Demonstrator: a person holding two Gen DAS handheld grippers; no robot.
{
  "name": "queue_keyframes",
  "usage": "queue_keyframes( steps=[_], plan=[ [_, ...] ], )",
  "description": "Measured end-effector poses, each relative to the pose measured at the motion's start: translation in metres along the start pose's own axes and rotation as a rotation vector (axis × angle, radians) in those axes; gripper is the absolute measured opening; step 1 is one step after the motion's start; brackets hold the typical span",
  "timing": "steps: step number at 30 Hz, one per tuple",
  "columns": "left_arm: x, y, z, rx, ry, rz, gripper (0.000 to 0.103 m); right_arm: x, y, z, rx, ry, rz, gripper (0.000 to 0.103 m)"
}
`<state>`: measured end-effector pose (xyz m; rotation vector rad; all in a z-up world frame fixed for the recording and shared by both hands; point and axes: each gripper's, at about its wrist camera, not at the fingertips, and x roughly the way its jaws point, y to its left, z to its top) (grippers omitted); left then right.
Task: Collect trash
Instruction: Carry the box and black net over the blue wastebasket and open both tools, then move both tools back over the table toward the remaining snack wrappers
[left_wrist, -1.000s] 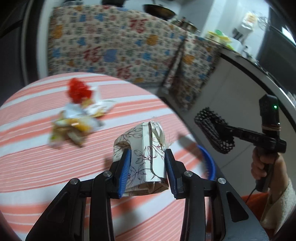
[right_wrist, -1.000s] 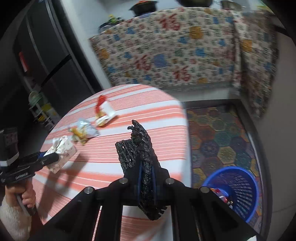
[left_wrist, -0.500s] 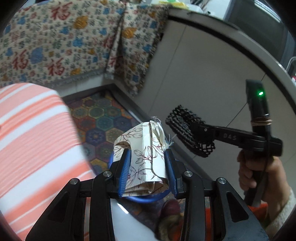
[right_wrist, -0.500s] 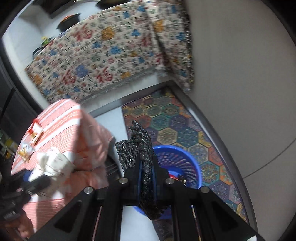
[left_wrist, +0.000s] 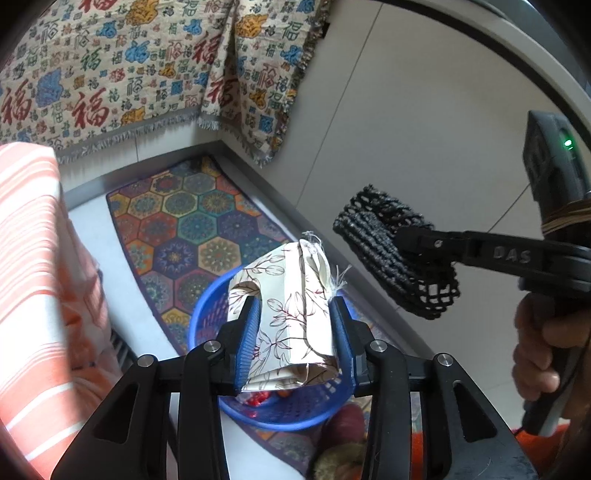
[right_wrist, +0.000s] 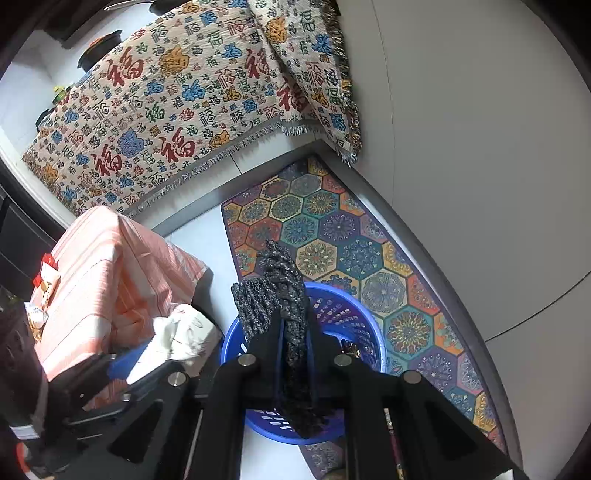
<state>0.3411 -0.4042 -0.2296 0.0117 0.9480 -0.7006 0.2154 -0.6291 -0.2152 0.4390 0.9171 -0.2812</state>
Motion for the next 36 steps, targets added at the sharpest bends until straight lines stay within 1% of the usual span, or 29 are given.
queue_keyframes(
  steps=[6, 7, 8, 9, 10, 11, 12, 13, 16, 20, 23, 24, 25, 26, 28, 30, 32, 33, 34, 35, 36],
  plan=[
    [0.017, -0.001, -0.002, 0.015, 0.021, 0.010, 0.041, 0.007, -0.003, 0.001, 0.022, 0.013, 0.014, 0.013],
    [0.019, -0.002, -0.004, 0.020, 0.024, 0.010, 0.041, 0.008, -0.002, 0.001, 0.023, 0.013, 0.010, 0.014],
    [0.022, -0.003, -0.004, 0.028, 0.026, 0.014, 0.042, 0.008, -0.002, 0.001, 0.024, 0.013, 0.010, 0.021],
    [0.024, -0.004, -0.003, 0.033, 0.027, 0.013, 0.046, 0.009, -0.003, 0.002, 0.029, 0.010, 0.008, 0.027],
    [0.026, -0.005, -0.004, 0.040, 0.027, 0.010, 0.053, 0.009, -0.004, 0.003, 0.036, 0.008, 0.008, 0.037],
    [0.027, -0.005, -0.004, 0.045, 0.027, 0.012, 0.057, 0.009, -0.004, 0.004, 0.040, 0.007, 0.012, 0.040],
    [0.027, -0.006, -0.005, 0.050, 0.023, 0.019, 0.066, 0.009, -0.005, 0.004, 0.045, 0.006, 0.014, 0.040],
    [0.027, -0.007, -0.005, 0.053, 0.017, 0.022, 0.070, 0.009, -0.005, 0.004, 0.048, 0.006, 0.010, 0.040],
    [0.025, -0.006, -0.005, 0.047, 0.010, 0.030, 0.075, 0.009, -0.006, 0.004, 0.049, 0.007, 0.009, 0.040],
    [0.014, 0.000, -0.003, 0.007, -0.004, 0.030, 0.075, 0.005, -0.005, 0.005, 0.047, -0.005, 0.001, 0.040],
    [-0.010, 0.003, -0.001, -0.021, -0.032, 0.025, 0.075, -0.005, 0.003, 0.008, 0.019, -0.044, -0.033, 0.044],
    [-0.022, 0.004, -0.001, -0.030, -0.042, 0.021, 0.076, -0.011, 0.009, 0.009, -0.005, -0.069, -0.047, 0.045],
    [-0.036, 0.006, -0.001, -0.038, -0.050, 0.019, 0.078, -0.017, 0.015, 0.010, -0.029, -0.092, -0.057, 0.051],
    [-0.052, 0.009, -0.002, -0.043, -0.061, 0.017, 0.079, -0.022, 0.021, 0.010, -0.044, -0.112, -0.063, 0.054],
    [-0.079, 0.016, -0.004, -0.046, -0.073, 0.029, 0.084, -0.036, 0.039, 0.011, -0.093, -0.164, -0.060, 0.054],
    [-0.106, 0.025, -0.012, -0.042, -0.079, 0.050, 0.085, -0.046, 0.059, 0.009, -0.154, -0.204, -0.060, 0.055],
    [-0.133, 0.040, -0.027, -0.035, -0.070, 0.106, 0.087, -0.054, 0.082, 0.005, -0.214, -0.234, -0.053, 0.056],
    [-0.140, 0.046, -0.034, -0.035, -0.061, 0.132, 0.088, -0.058, 0.094, 0.003, -0.237, -0.244, -0.040, 0.057],
    [-0.152, 0.059, -0.045, -0.039, -0.046, 0.175, 0.088, -0.061, 0.109, 0.000, -0.268, -0.253, -0.028, 0.058],
    [-0.161, 0.071, -0.055, -0.046, -0.033, 0.210, 0.088, -0.063, 0.126, -0.004, -0.299, -0.257, -0.007, 0.061],
    [-0.167, 0.081, -0.062, -0.052, -0.022, 0.239, 0.088, -0.064, 0.142, -0.009, -0.328, -0.255, 0.018, 0.061]
  ],
)
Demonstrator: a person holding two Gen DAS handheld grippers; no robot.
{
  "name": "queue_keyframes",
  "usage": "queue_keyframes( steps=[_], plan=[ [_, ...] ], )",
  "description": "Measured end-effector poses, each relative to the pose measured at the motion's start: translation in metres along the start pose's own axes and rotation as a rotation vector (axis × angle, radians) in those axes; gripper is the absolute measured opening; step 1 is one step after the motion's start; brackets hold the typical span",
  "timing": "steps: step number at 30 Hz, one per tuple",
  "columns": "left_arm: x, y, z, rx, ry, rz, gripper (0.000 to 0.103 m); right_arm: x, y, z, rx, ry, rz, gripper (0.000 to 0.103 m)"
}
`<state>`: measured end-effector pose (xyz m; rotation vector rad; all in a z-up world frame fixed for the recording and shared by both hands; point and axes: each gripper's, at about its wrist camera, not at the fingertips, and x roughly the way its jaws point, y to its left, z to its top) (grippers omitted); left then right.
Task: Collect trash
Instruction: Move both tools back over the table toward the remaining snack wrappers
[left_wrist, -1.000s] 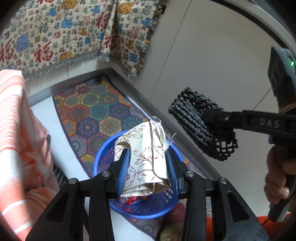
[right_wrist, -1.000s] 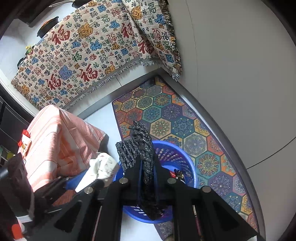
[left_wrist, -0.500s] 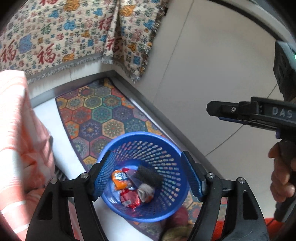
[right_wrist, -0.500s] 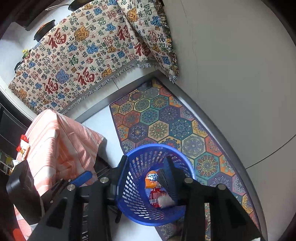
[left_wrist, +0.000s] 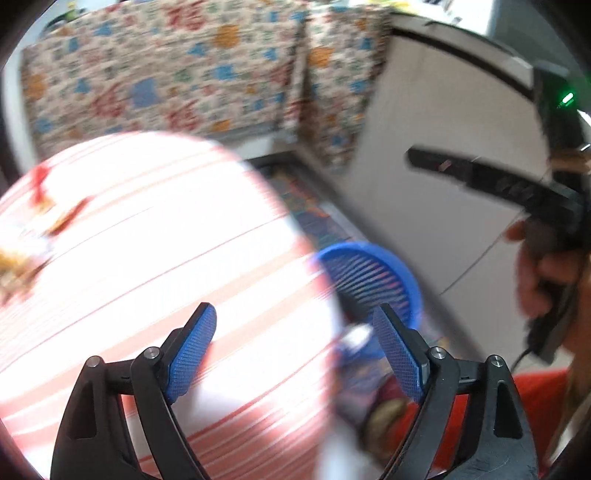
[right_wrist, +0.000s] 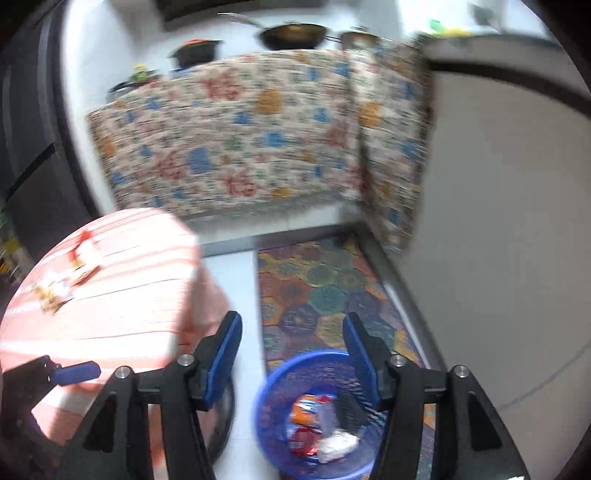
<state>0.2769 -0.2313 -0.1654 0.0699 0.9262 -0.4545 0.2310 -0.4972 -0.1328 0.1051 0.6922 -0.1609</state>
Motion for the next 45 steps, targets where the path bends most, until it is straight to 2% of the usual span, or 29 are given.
queue_keyframes(
  steps=[5, 8, 14, 15, 19, 23, 27, 29, 34, 45],
  plan=[
    [-0.025, 0.079, -0.038, -0.059, 0.045, 0.181, 0.088, 0.006, 0.087, -0.002, -0.116, 0.041, 0.159, 0.061],
    [-0.037, 0.120, -0.052, -0.112, 0.042, 0.248, 0.088, 0.015, 0.135, -0.006, -0.155, 0.087, 0.260, 0.061],
    [-0.049, 0.171, -0.062, -0.170, 0.025, 0.318, 0.091, 0.031, 0.206, -0.018, -0.282, 0.153, 0.337, 0.061],
    [-0.049, 0.179, -0.062, -0.179, 0.024, 0.328, 0.096, 0.033, 0.214, -0.021, -0.306, 0.165, 0.343, 0.061],
    [-0.050, 0.206, -0.064, -0.204, 0.031, 0.340, 0.102, 0.048, 0.242, -0.026, -0.368, 0.208, 0.354, 0.061],
    [-0.046, 0.218, -0.057, -0.164, 0.034, 0.323, 0.103, 0.061, 0.255, -0.029, -0.403, 0.272, 0.364, 0.063],
    [-0.039, 0.232, -0.046, -0.146, 0.033, 0.289, 0.103, 0.063, 0.271, -0.031, -0.460, 0.249, 0.343, 0.067],
    [-0.037, 0.233, -0.044, -0.144, 0.032, 0.289, 0.103, 0.068, 0.277, -0.029, -0.446, 0.245, 0.339, 0.073],
    [-0.034, 0.236, -0.040, -0.145, 0.030, 0.284, 0.103, 0.079, 0.288, -0.024, -0.422, 0.249, 0.315, 0.080],
    [-0.032, 0.233, -0.038, -0.139, 0.031, 0.286, 0.103, 0.084, 0.292, -0.024, -0.419, 0.237, 0.309, 0.081]
  ],
)
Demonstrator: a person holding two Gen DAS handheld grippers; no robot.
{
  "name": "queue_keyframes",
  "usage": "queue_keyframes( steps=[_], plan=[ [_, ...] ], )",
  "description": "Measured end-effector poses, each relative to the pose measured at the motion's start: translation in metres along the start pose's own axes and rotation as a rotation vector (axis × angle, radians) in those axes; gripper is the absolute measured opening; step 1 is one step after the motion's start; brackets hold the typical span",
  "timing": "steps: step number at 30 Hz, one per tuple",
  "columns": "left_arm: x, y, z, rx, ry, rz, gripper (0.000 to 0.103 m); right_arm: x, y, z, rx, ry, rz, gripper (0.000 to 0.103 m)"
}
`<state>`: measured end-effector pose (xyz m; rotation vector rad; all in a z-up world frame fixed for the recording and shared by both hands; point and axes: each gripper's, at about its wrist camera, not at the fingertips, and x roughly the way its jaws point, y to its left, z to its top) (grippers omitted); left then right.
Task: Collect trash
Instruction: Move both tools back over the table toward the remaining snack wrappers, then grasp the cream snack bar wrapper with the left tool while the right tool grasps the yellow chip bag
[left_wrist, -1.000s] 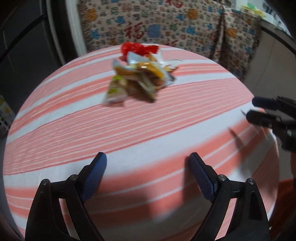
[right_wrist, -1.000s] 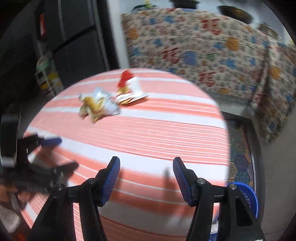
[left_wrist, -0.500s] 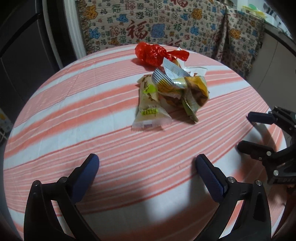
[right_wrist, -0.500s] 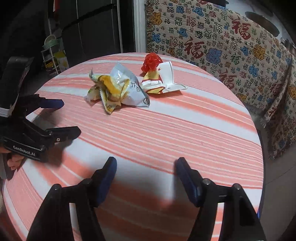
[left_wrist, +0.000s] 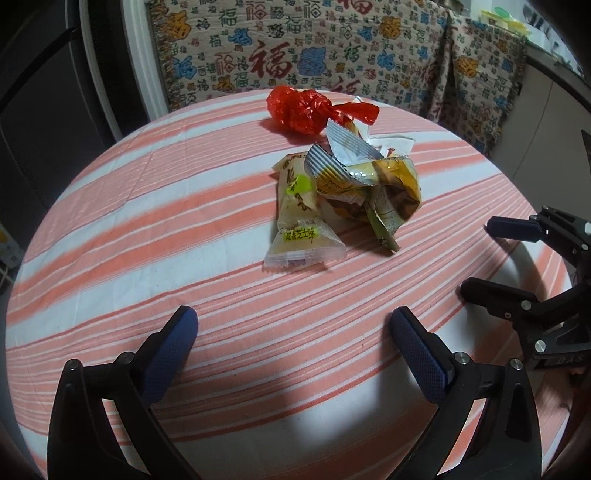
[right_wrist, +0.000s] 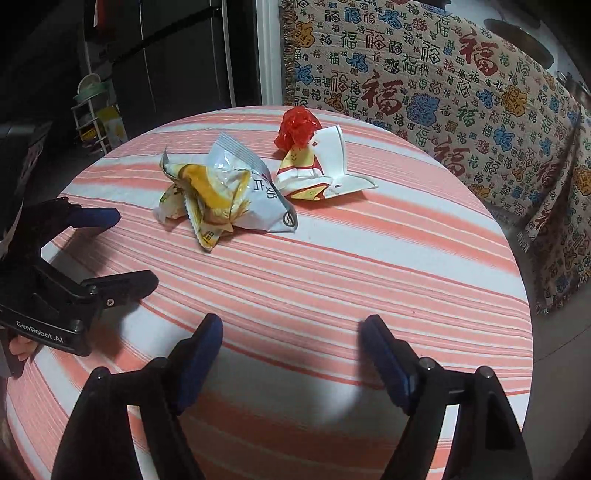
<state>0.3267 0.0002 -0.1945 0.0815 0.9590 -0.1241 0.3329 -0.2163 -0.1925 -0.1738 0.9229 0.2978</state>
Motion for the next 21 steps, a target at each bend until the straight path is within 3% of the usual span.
queue_keyframes(
  steps=[7, 15, 17, 19, 21],
  plan=[
    [0.003, 0.003, 0.008, 0.008, -0.008, -0.014, 0.101, 0.000, 0.001, 0.000, 0.002, 0.001, 0.001, 0.081],
    [0.011, 0.021, 0.033, -0.093, -0.078, -0.131, 0.084, 0.000, 0.002, 0.000, 0.002, 0.002, 0.000, 0.081],
    [0.013, 0.022, 0.036, -0.103, -0.082, -0.157, 0.074, 0.000, 0.001, 0.000, 0.003, 0.002, 0.000, 0.081],
    [0.014, 0.018, 0.037, -0.093, -0.080, -0.174, 0.040, 0.001, 0.001, 0.000, 0.003, 0.001, 0.001, 0.081],
    [0.013, 0.017, 0.037, -0.080, -0.088, -0.186, 0.038, 0.001, 0.002, 0.000, 0.003, 0.001, 0.001, 0.081]
  ],
)
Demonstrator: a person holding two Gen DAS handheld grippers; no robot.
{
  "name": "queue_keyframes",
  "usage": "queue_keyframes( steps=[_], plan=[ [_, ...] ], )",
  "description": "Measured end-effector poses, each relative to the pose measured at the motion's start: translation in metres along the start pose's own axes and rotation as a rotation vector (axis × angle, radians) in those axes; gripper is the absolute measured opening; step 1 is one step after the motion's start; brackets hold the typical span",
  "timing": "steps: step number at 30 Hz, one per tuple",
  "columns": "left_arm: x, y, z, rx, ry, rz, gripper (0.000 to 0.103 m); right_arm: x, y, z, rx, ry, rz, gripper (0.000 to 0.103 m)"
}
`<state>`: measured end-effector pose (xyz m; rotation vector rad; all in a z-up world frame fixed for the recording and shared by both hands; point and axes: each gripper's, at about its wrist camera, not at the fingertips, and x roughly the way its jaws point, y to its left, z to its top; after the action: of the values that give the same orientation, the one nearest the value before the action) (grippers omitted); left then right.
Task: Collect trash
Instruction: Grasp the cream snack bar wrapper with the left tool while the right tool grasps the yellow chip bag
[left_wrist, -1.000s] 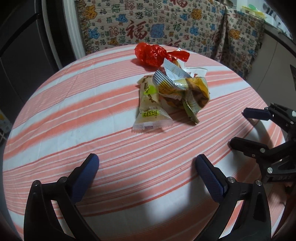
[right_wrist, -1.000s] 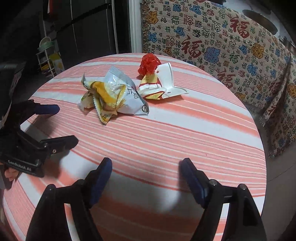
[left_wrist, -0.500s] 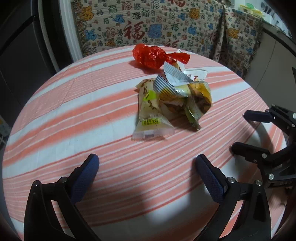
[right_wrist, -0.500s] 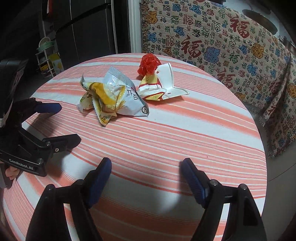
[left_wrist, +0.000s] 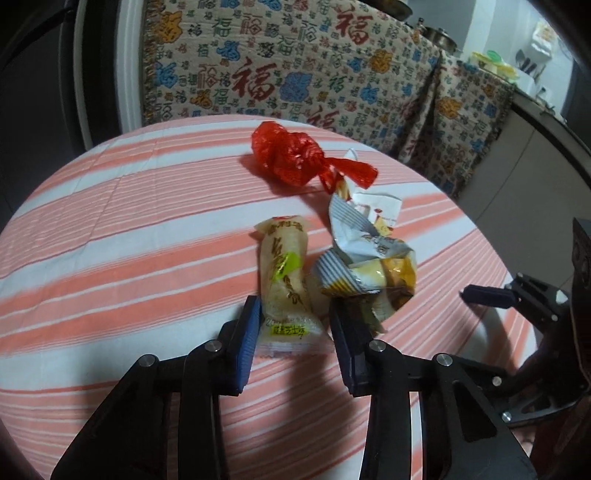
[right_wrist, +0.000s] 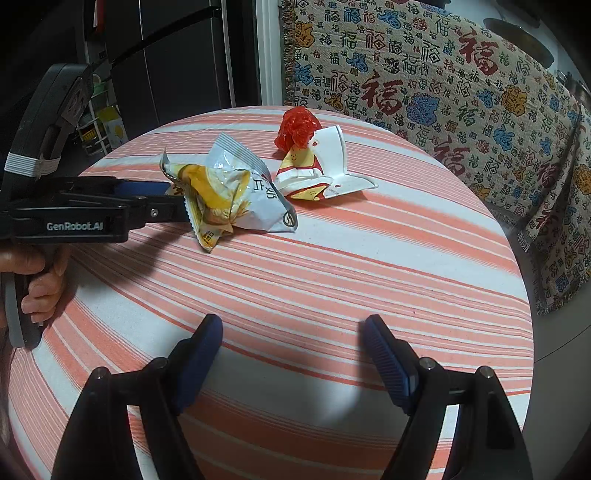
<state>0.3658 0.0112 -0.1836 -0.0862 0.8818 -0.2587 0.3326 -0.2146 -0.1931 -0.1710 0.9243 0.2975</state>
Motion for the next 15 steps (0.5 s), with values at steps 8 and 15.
queue_keyframes(
  steps=[8, 15],
  plan=[
    [-0.031, 0.022, -0.022, -0.075, 0.002, 0.143, 0.038, 0.003, 0.002, 0.010, -0.039, -0.045, 0.048, 0.081],
    [-0.045, 0.027, -0.048, -0.068, 0.015, 0.164, 0.038, 0.008, 0.039, 0.052, -0.135, -0.163, 0.098, 0.081]
  ],
)
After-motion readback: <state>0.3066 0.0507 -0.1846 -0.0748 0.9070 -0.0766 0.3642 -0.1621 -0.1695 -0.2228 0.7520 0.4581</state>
